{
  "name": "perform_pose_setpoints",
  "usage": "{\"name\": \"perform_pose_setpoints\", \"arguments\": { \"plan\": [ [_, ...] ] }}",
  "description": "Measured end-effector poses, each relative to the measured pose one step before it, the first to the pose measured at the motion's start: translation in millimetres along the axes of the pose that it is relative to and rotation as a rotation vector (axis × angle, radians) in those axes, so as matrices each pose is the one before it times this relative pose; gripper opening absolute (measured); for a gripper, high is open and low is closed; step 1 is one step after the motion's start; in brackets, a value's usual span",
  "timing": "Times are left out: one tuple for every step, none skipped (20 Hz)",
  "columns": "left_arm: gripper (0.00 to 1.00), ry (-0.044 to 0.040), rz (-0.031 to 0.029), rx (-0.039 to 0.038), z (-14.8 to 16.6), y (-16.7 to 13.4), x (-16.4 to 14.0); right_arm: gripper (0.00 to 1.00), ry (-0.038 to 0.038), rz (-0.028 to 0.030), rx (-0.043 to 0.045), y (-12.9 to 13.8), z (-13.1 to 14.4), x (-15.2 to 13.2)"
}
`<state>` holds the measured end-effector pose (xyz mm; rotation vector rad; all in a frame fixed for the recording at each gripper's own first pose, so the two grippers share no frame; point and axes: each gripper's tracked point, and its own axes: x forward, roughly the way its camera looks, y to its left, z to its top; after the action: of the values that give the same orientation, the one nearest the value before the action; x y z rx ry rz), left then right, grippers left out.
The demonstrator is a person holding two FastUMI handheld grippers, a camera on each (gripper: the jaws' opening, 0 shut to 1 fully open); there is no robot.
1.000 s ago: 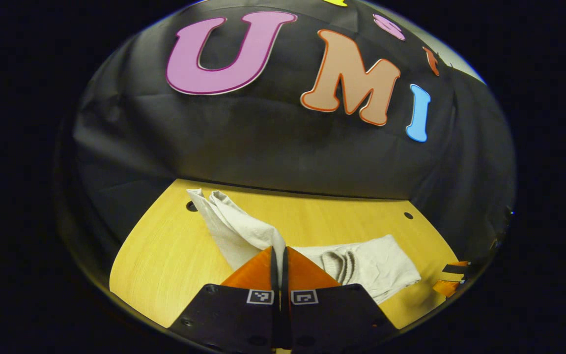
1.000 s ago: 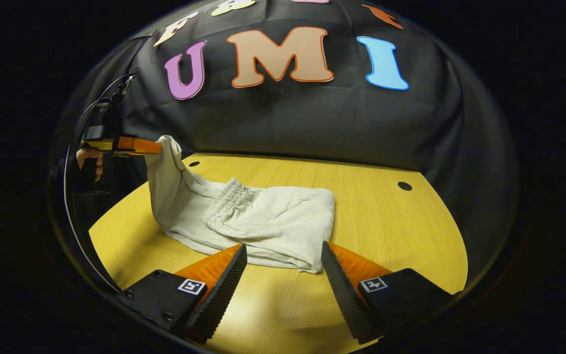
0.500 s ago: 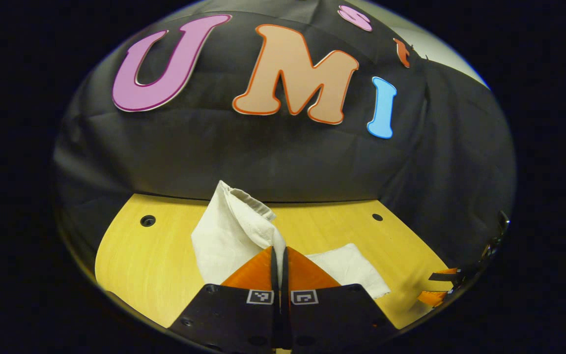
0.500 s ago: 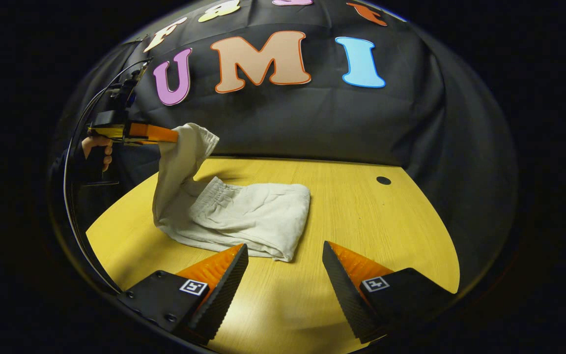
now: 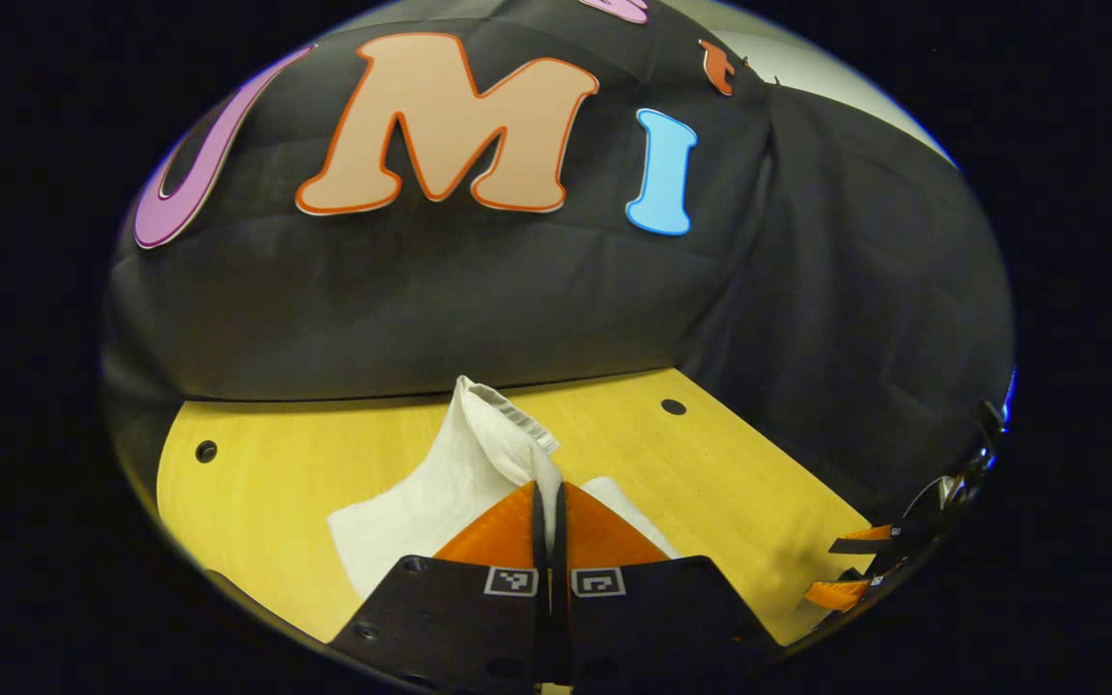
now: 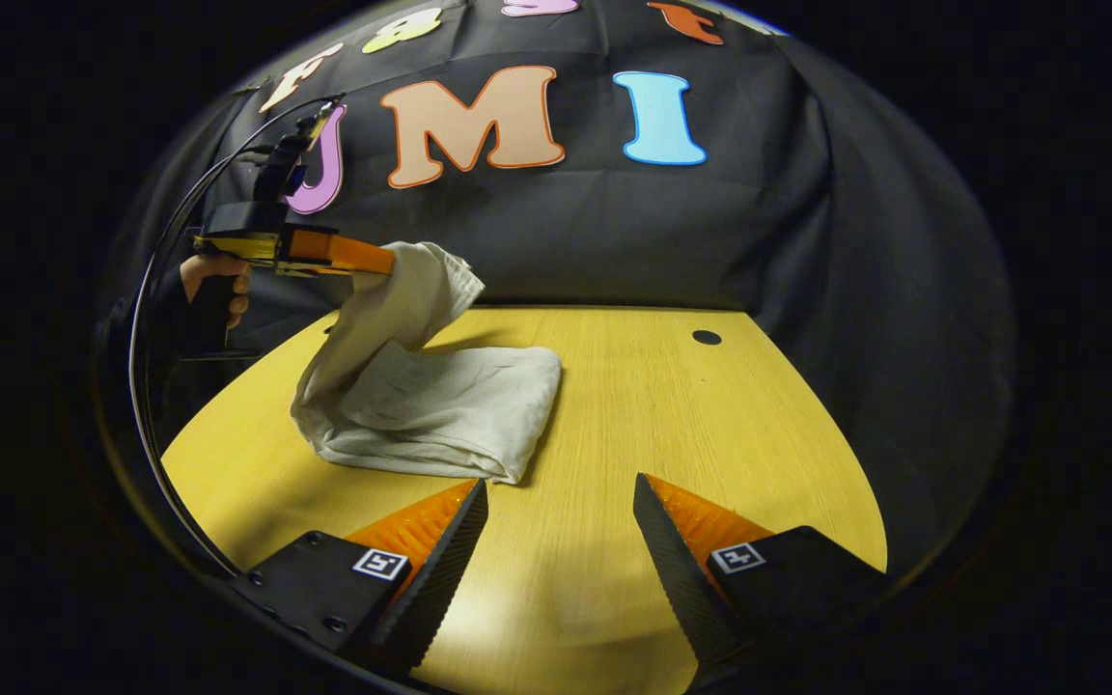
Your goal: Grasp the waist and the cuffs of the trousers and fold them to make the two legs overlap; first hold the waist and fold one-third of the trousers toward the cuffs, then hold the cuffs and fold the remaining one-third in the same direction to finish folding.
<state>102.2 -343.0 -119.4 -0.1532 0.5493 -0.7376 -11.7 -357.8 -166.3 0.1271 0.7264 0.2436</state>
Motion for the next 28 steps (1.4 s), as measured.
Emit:
{"name": "perform_pose_setpoints", "arguments": {
  "plan": [
    [0.00, 0.00926, -0.00960, 0.00174, -5.08, -7.57, 5.20, 0.96, 0.00141, -0.00267, 0.00604, -3.14, -2.59, -1.11],
    [0.00, 0.00575, -0.01276, 0.00206, -4.73, -8.23, 6.43, 0.96, 0.00212, -0.00154, 0.00574, -2.54, -2.04, -0.53],
    [0.00, 0.00817, -0.01108, 0.00008, -8.20, -7.52, 6.91, 0.96, 0.00300, -0.00205, 0.00443, -3.11, -3.67, -1.42],
    [0.00, 0.01135, -0.01074, -0.00380, -9.45, -7.71, 5.93, 0.96, 0.00300, -0.00049, 0.00366, -2.73, -2.22, -0.59],
    [0.00, 0.01568, -0.01023, -0.00108, -11.61, -7.82, 4.93, 0.96, 0.00470, 0.00014, 0.00288, -3.06, -3.86, -0.42],
    [0.00, 0.01274, -0.00336, 0.00267, -10.59, -5.16, 6.12, 0.96, 0.00446, 0.00223, 0.00279, -2.83, -2.83, 0.20],
    [0.00, 0.01808, -0.00050, 0.00574, -12.11, -3.53, 6.49, 0.96, 0.00700, 0.00340, 0.00137, -2.10, -3.58, 0.01],
    [0.00, 0.01880, 0.00527, 0.00192, -13.18, -4.28, 5.44, 0.96, 0.00586, 0.00539, -0.00122, -1.68, -2.25, 0.84],
    [0.00, 0.01960, 0.00518, 0.00004, -14.92, -2.15, 5.71, 0.98, 0.00250, 0.00646, -0.00320, -2.56, -1.53, 0.07],
    [0.00, 0.01517, 0.00950, 0.00124, -12.47, -3.26, 2.96, 0.98, 0.00062, 0.00763, -0.00453, -2.05, 0.71, 1.08],
    [0.00, 0.00837, 0.00913, 0.00438, -9.39, -1.27, 2.06, 0.98, -0.00044, 0.00745, -0.00498, -2.17, -0.32, -0.31],
    [0.00, -0.00462, 0.00707, 0.00353, -6.71, -2.37, 1.61, 0.98, -0.00259, 0.00776, -0.00268, -2.23, 2.15, 0.18],
    [0.00, -0.00539, 0.00991, 0.00137, -4.54, 0.36, 3.23, 0.98, -0.00601, 0.00693, -0.00060, -0.42, 2.68, -0.06],
    [0.01, -0.00602, -0.00094, -0.00516, -3.28, -1.09, 0.40, 0.98, -0.00593, 0.00573, -0.00006, -1.46, 4.62, 0.41],
    [0.05, -0.00166, 0.00711, -0.01064, -3.71, -0.32, -1.41, 0.98, -0.00675, 0.00633, 0.00031, 0.13, 4.25, 0.73],
    [0.14, -0.00005, -0.00341, -0.01660, -1.48, -2.02, -4.55, 0.95, -0.00910, 0.00443, 0.00002, 0.75, 6.90, 3.29],
    [0.34, -0.01077, 0.00685, -0.01069, 3.17, -2.11, -4.69, 0.98, -0.00993, 0.00766, 0.00039, 2.62, 5.14, 2.23],
    [0.54, -0.02214, 0.01546, 0.00337, 7.23, 2.06, -8.71, 0.98, -0.01052, 0.01144, -0.00003, 4.30, 7.73, 1.37],
    [0.75, -0.03349, 0.02097, 0.01066, 9.55, 4.78, -9.35, 0.98, -0.01174, 0.01160, -0.00227, 5.72, 7.15, 1.94],
    [0.89, -0.03558, 0.02855, 0.01313, 10.71, 7.38, -10.94, 0.94, -0.01624, 0.00853, -0.00421, 5.99, 9.58, 2.97],
    [0.96, -0.03059, 0.02182, 0.00793, 10.47, 7.82, -17.11, 0.98, -0.02162, 0.00479, -0.00265, 6.35, 9.88, 2.65],
    [0.98, -0.03308, 0.01805, 0.00835, 15.07, 8.78, -15.47, 0.98, -0.02646, 0.00787, 0.00256, 8.18, 13.24, 3.61],
    [0.96, -0.03355, 0.02846, 0.00785, 9.51, 13.06, -16.94, 0.94, -0.02858, 0.01170, 0.00499, 10.01, 11.42, 1.87],
    [0.95, -0.03298, 0.03233, 0.00813, 12.55, 15.44, -19.05, 0.98, -0.02364, 0.01368, 0.00055, 11.36, 12.02, 2.73],
    [0.95, -0.02972, 0.03485, 0.00369, 11.13, 19.33, -18.90, 0.98, -0.02520, 0.01020, -0.00332, 10.81, 12.07, 2.82],
    [0.94, -0.02762, 0.03011, -0.00326, 12.38, 16.68, -19.35, 0.98, -0.02868, 0.00436, -0.00555, 9.99, 14.16, 4.05],
    [0.94, -0.03075, 0.02734, -0.00654, 12.97, 14.83, -16.17, 0.94, -0.03275, 0.00262, -0.00084, 10.61, 15.47, 3.08],
    [0.94, -0.02690, 0.02155, -0.00441, 13.45, 14.78, -13.62, 0.98, -0.04048, -0.00141, 0.00349, 9.28, 16.23, 1.45]
  ]
}}
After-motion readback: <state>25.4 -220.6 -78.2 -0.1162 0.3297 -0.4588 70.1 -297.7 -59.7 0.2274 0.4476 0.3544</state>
